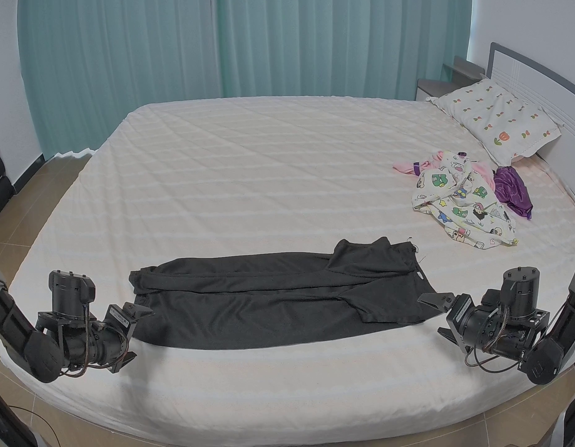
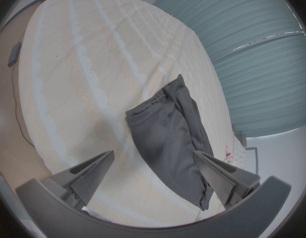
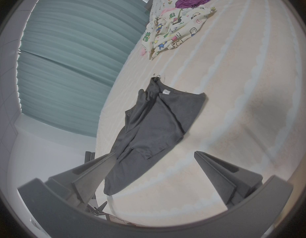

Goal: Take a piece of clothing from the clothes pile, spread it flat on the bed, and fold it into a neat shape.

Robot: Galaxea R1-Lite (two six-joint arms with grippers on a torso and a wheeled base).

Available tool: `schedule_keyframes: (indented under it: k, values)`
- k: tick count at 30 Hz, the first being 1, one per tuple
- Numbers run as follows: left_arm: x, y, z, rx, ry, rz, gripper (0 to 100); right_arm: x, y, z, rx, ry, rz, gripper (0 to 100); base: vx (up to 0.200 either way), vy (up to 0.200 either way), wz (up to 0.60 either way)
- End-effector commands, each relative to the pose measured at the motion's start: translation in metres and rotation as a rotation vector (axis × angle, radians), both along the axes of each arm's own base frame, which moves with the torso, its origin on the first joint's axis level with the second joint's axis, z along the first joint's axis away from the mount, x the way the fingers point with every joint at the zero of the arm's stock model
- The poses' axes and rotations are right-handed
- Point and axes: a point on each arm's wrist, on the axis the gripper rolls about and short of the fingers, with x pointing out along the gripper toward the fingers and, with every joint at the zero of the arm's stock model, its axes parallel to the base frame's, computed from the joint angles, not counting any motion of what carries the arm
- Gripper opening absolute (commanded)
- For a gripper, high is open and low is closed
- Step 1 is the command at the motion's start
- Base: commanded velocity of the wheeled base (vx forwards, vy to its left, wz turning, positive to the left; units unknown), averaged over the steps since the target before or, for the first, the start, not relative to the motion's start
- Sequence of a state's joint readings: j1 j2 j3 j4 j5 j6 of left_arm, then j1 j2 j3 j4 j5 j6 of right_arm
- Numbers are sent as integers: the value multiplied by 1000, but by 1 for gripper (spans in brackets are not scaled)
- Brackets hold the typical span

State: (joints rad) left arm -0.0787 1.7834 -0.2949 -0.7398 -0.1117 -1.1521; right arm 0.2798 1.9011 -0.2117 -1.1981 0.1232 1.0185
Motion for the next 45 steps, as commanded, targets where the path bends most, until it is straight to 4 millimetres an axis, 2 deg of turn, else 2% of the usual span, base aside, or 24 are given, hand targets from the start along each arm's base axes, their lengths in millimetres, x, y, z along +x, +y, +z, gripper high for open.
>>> schedule_keyframes:
  k: [1, 12, 13, 21, 27, 30, 31, 45]
  values:
    - [15, -10, -20, 19, 58, 18, 100, 3, 2, -12, -8, 18, -1, 100, 0, 0, 0]
    - [32, -10, -19, 22, 26, 72, 100, 2, 6, -15, 9, 13, 7, 100, 0, 0, 0]
    - [33, -10, -21, 34, 31, 84, 0, 3, 6, -16, 7, 17, 5, 100, 0, 0, 0]
    - [35, -9, -21, 41, 5, 107, 0, 11, 7, -29, -40, 36, -65, 100, 0, 0, 0]
    - [35, -8, -21, 39, 2, 108, 0, 25, 10, -44, -37, 14, -74, 100, 0, 0, 0]
    - [35, -9, -21, 38, 3, 108, 0, 27, 10, -44, -35, 8, -76, 100, 0, 0, 0]
    - [35, -8, -21, 26, 3, 118, 0, 38, 12, -49, -33, -3, -83, 100, 0, 0, 0]
    - [35, -8, -20, 16, 1, 117, 0, 68, 11, -63, -25, -35, -116, 100, 0, 0, 0]
